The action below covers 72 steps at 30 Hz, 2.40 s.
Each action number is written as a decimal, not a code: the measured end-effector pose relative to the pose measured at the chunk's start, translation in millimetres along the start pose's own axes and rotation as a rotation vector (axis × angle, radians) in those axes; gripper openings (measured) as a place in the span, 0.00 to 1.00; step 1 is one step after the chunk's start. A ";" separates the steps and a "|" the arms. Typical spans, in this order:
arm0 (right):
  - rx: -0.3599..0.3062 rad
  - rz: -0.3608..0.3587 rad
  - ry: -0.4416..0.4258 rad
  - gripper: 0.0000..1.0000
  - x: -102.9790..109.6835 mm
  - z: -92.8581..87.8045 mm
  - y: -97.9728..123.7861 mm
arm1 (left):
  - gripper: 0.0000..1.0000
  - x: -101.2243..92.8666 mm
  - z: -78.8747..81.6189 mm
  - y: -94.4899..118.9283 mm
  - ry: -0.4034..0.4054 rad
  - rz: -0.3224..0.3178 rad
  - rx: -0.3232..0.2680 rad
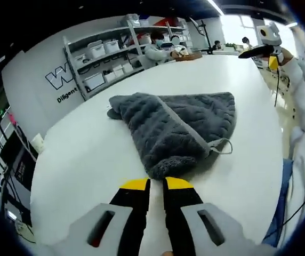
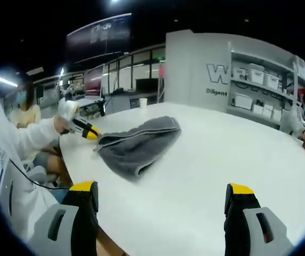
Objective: Open the folded towel by lifting each exposed corner and separating the folded layers until the towel lies flat within the target outline without major curled edges
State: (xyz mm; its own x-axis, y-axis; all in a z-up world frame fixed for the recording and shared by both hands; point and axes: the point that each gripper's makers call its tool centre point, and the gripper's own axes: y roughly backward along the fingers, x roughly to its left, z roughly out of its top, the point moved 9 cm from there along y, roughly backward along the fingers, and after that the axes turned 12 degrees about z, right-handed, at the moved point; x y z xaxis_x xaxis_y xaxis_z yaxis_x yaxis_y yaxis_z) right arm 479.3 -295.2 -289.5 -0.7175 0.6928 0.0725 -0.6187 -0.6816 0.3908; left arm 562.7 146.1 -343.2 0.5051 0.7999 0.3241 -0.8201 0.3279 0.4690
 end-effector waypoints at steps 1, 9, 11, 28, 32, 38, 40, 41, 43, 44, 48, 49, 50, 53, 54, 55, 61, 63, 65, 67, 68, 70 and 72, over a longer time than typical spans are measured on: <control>-0.002 0.001 -0.001 0.99 0.0 0.1 -0.3 | 0.15 1.5 -0.3 2.7 0.020 0.003 -0.007; 0.013 0.002 0.009 0.99 3.4 0.6 -4.7 | 0.37 3.2 -5.0 38.4 0.201 0.091 -0.132; 0.017 0.001 0.013 0.99 4.3 0.6 -5.2 | 0.43 -0.7 -3.9 43.3 0.208 0.119 -0.145; 0.012 -0.004 0.025 0.99 7.1 1.3 -2.2 | 0.87 -44.3 27.4 57.4 0.356 0.136 -0.276; 0.022 0.002 0.016 0.99 3.8 -1.1 -4.5 | 0.97 -52.2 30.0 56.2 0.332 0.162 -0.268; 0.014 0.008 0.013 0.99 3.4 -0.2 -0.8 | 0.99 -63.7 37.9 51.0 0.304 0.115 -0.260; 0.006 0.007 0.011 0.99 3.2 -0.2 0.4 | 0.99 -66.2 38.6 49.0 0.294 0.109 -0.254; 0.005 0.004 0.010 0.99 2.8 -0.4 0.9 | 0.99 -66.9 38.1 47.9 0.284 0.109 -0.247; 0.006 -0.004 0.006 0.99 1.4 -1.3 1.9 | 0.99 -66.5 35.9 46.1 0.263 0.124 -0.233; 0.006 -0.006 0.004 0.99 1.0 -1.7 2.0 | 0.99 -65.1 32.9 45.2 0.239 0.155 -0.214; 0.005 -0.007 -0.002 0.99 0.2 -2.7 1.7 | 0.99 -67.6 28.1 43.0 0.077 0.272 -0.148; 0.007 -0.006 -0.002 0.99 0.2 -3.0 1.3 | 0.99 -69.6 28.3 42.3 0.032 0.300 -0.138; 0.007 -0.005 -0.003 0.99 0.2 -3.2 0.9 | 0.99 -71.4 28.9 41.4 -0.007 0.326 -0.129; 0.013 0.003 -0.006 0.99 0.1 -4.2 -1.9 | 0.99 -75.4 31.5 38.4 -0.084 0.387 -0.130; 0.015 0.004 -0.006 0.99 0.2 -4.2 -2.5 | 0.98 -77.0 32.8 37.0 -0.110 0.398 -0.135; 0.020 0.007 -0.005 0.99 0.5 -4.4 -2.9 | 0.96 -78.7 34.1 35.5 -0.150 0.412 -0.134; 0.017 0.010 0.002 0.99 2.2 -3.6 -2.0 | 0.83 -83.3 32.4 29.9 -0.297 0.499 -0.087; 0.015 0.009 0.002 0.99 1.6 -3.2 -1.4 | 0.79 -89.5 30.5 26.2 -0.351 0.501 -0.075; 0.012 0.010 0.000 0.99 1.2 -3.3 -1.3 | 0.74 -92.3 29.6 25.4 -0.392 0.516 -0.067; 0.011 0.010 -0.003 0.99 0.6 -3.5 -1.4 | 0.71 -94.3 28.3 23.3 -0.426 0.539 -0.056; 0.012 0.011 -0.004 0.99 0.5 -3.7 -1.7 | 0.70 -95.2 27.6 21.7 -0.445 0.540 -0.046; 0.016 0.012 -0.003 0.99 0.5 -4.0 -2.3 | 0.65 -96.4 25.9 17.6 -0.455 0.543 -0.036; 0.018 0.016 -0.002 0.99 1.0 -4.0 -3.0 | 0.60 -97.4 23.8 13.7 -0.455 0.536 -0.019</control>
State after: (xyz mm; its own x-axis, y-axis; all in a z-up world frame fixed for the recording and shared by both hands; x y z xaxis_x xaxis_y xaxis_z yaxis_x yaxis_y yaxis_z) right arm 479.2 -293.4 -294.3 -0.7265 0.6824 0.0808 -0.6012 -0.6882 0.4061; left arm 508.6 60.7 -348.8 0.0890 0.5654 0.8200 -0.9899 -0.0408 0.1357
